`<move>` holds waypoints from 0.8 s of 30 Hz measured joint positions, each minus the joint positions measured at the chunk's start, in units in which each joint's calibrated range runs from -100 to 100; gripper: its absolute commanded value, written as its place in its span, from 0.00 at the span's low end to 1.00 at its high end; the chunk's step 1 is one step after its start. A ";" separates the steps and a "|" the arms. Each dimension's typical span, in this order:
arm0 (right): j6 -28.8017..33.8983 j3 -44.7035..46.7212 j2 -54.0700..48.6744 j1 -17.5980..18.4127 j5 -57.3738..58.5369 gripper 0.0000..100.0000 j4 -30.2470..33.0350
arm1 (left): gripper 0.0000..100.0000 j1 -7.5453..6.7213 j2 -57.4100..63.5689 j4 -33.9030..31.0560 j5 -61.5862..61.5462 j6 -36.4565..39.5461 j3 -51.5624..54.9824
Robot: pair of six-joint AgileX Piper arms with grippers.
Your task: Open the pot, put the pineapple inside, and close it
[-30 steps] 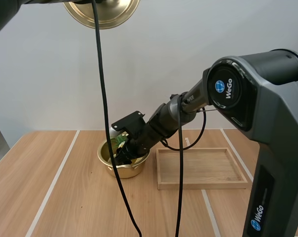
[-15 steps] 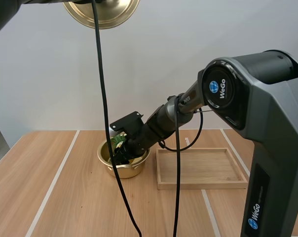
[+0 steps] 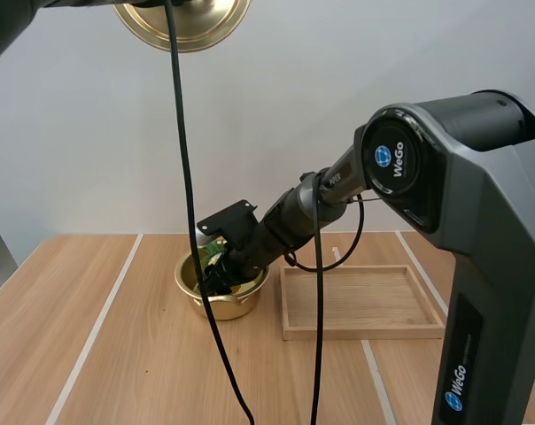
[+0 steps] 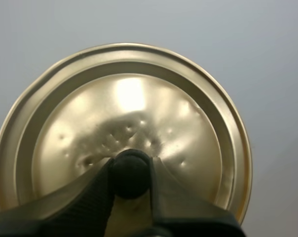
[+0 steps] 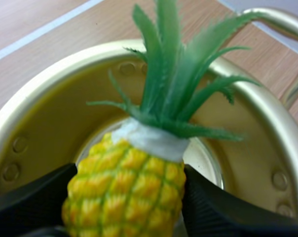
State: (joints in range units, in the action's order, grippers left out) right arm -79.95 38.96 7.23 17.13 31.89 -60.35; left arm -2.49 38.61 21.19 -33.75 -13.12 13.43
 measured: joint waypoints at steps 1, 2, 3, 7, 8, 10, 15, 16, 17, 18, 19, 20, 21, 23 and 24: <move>0.10 0.00 0.00 0.00 0.03 1.00 0.00 | 0.00 0.00 0.00 0.00 0.00 0.00 0.00; 0.23 0.00 0.00 0.00 -0.04 1.00 0.11 | 0.00 0.00 0.00 0.00 0.00 0.00 0.00; 0.46 0.00 0.00 0.00 -0.04 1.00 0.33 | 0.00 0.00 0.00 0.00 0.00 0.00 0.00; 0.79 -0.09 0.00 0.00 -0.20 1.00 0.57 | 0.00 0.00 0.00 0.00 0.00 0.00 0.00; 0.79 -0.09 0.00 0.00 -0.20 1.00 0.57 | 0.00 0.00 0.00 0.00 0.00 0.00 0.00; 0.79 -0.09 0.00 0.00 -0.20 1.00 0.68 | 0.00 0.00 0.00 0.00 0.00 0.00 0.00; 0.99 -0.09 0.00 0.00 -0.20 1.00 0.78 | 0.00 0.00 0.00 0.00 0.00 0.00 0.00; 0.99 -0.09 0.00 0.00 -0.20 1.00 0.78 | 0.00 0.00 0.00 0.00 0.00 0.00 0.00; 0.99 -0.09 0.00 0.00 -0.20 1.00 0.78 | 0.00 0.00 0.00 0.00 0.00 0.00 0.00; 1.08 -0.09 -0.15 0.00 -0.20 1.00 0.78 | 0.00 0.00 0.00 0.00 0.00 0.00 0.00; 1.16 -0.09 -0.44 0.00 -0.20 1.00 0.78 | 0.00 0.00 0.00 0.00 0.00 0.00 0.00; 1.16 -0.09 -0.74 0.00 -0.20 1.00 0.90 | 0.00 0.00 0.00 0.00 0.00 0.00 0.00; 1.19 -0.09 -1.01 0.00 -0.03 1.00 0.99 | 0.00 0.00 0.00 0.00 0.00 0.00 0.00; 1.50 0.04 -1.75 0.00 0.13 1.00 1.17 | 0.00 0.00 0.00 0.00 0.00 0.00 0.00; 1.50 0.04 -2.21 0.00 0.13 1.00 1.17 | 0.00 0.00 0.00 0.00 0.00 0.00 0.00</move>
State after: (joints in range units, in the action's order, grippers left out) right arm -78.45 39.00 5.02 17.13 32.02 -59.18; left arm -2.49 38.61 21.19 -33.75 -13.12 13.43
